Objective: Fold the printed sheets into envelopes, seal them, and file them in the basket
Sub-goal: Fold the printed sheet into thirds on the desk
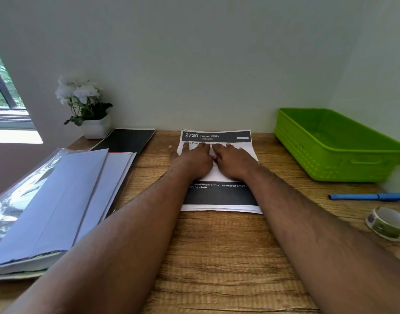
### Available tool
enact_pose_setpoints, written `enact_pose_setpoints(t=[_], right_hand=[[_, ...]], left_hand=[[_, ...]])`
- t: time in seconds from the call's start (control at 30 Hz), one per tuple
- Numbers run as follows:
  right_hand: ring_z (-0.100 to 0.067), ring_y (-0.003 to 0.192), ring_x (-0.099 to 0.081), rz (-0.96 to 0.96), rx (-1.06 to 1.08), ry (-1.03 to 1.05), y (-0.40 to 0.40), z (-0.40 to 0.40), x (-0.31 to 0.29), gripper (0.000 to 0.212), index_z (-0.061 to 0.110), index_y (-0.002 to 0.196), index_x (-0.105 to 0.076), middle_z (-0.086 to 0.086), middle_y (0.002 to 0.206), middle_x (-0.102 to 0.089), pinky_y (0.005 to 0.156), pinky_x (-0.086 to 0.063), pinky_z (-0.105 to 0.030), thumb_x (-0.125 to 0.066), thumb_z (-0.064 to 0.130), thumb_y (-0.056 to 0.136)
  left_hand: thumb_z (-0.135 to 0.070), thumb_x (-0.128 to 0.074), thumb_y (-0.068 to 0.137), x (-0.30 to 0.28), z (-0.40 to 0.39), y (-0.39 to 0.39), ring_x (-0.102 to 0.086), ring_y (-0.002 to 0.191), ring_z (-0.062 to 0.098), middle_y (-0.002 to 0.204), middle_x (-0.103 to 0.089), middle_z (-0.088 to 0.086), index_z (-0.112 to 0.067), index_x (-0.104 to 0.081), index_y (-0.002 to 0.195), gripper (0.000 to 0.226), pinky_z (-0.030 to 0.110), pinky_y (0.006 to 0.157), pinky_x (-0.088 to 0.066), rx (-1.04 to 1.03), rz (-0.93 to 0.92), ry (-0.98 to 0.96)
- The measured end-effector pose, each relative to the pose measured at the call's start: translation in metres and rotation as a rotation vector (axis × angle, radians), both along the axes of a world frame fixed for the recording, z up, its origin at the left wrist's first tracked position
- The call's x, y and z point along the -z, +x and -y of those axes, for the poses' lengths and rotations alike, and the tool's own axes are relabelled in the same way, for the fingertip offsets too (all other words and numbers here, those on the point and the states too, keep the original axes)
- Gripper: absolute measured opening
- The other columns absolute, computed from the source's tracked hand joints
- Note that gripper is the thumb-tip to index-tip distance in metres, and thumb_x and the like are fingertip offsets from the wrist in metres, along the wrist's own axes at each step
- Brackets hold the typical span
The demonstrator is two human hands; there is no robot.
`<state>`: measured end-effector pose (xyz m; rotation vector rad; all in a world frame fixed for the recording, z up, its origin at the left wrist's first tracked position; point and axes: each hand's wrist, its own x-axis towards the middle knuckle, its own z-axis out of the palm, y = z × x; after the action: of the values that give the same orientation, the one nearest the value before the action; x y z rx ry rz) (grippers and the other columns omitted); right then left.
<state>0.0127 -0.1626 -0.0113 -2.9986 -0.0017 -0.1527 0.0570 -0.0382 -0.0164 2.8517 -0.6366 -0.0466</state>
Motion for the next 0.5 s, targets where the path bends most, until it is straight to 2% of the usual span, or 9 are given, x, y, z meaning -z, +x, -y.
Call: enact_pose_setpoints(t=[0.1,0.17,0.23,0.3,0.37,0.43,0.5], right_hand=[[-0.023,0.143,-0.026,-0.008,0.01,-0.008,0.0004,-0.0011,-0.0004,0.047,0.015,0.148,-0.027,-0.003,0.156,-0.03,0.114,-0.023,-0.048,-0.026,0.03,0.104],[-0.026,0.136,-0.036,0.007,0.008,0.009,-0.0009,-0.0011,-0.0004,0.044,0.015,0.144,-0.036,-0.006,0.149,-0.04,0.109,-0.03,-0.046,-0.028,0.03,0.103],[-0.029,0.12,-0.051,0.067,0.015,0.0,-0.0012,-0.0013,0.0014,0.036,0.018,0.128,-0.052,-0.008,0.131,-0.057,0.095,-0.039,-0.041,-0.032,0.031,0.102],[-0.03,0.107,-0.057,0.121,0.032,-0.001,0.0006,-0.0007,0.0031,0.029,0.02,0.11,-0.059,-0.008,0.116,-0.064,0.079,-0.039,-0.037,-0.035,0.032,0.1],[-0.031,0.106,-0.059,0.128,0.041,0.012,0.0021,-0.0006,0.004,0.03,0.021,0.11,-0.06,-0.008,0.114,-0.065,0.076,-0.04,-0.037,-0.035,0.033,0.099],[-0.03,0.112,-0.057,0.1,0.043,0.013,0.002,-0.0008,0.0035,0.035,0.023,0.124,-0.056,-0.007,0.122,-0.062,0.084,-0.042,-0.039,-0.033,0.034,0.1],[-0.029,0.117,-0.053,0.066,0.036,0.006,0.0004,-0.0014,0.002,0.038,0.021,0.131,-0.049,-0.008,0.128,-0.058,0.091,-0.04,-0.041,-0.03,0.034,0.101]], left_hand=[[-0.037,-0.018,0.103,-0.0007,0.0004,0.0009,0.002,0.151,0.028,0.162,-0.01,-0.017,-0.033,-0.016,0.154,0.051,0.072,0.108,0.01,-0.005,-0.001,0.022],[-0.035,-0.021,0.102,-0.0032,0.0013,0.0002,-0.005,0.15,0.028,0.16,-0.021,-0.012,-0.033,-0.027,0.15,0.048,0.073,0.107,0.01,-0.011,-0.011,0.009],[-0.032,-0.026,0.099,-0.0044,-0.0001,-0.001,-0.018,0.147,0.027,0.151,-0.04,-0.007,-0.033,-0.045,0.137,0.043,0.075,0.105,0.01,-0.022,0.008,-0.009],[-0.032,-0.028,0.097,-0.0047,-0.0019,-0.0025,-0.03,0.142,0.027,0.141,-0.052,-0.005,-0.033,-0.053,0.127,0.038,0.076,0.104,0.011,-0.02,0.046,-0.005],[-0.031,-0.025,0.099,-0.0035,-0.0014,-0.0035,-0.026,0.144,0.029,0.147,-0.047,-0.006,-0.034,-0.045,0.136,0.042,0.076,0.105,0.011,-0.004,0.057,0.008],[-0.031,-0.021,0.101,-0.0034,0.0001,-0.0043,-0.014,0.149,0.032,0.156,-0.033,-0.01,-0.037,-0.028,0.148,0.048,0.074,0.106,0.01,0.011,0.032,0.012],[-0.033,-0.02,0.101,-0.0046,0.001,-0.0051,-0.011,0.149,0.031,0.158,-0.029,-0.013,-0.039,-0.026,0.149,0.049,0.073,0.108,0.01,0.014,0.012,0.007]])
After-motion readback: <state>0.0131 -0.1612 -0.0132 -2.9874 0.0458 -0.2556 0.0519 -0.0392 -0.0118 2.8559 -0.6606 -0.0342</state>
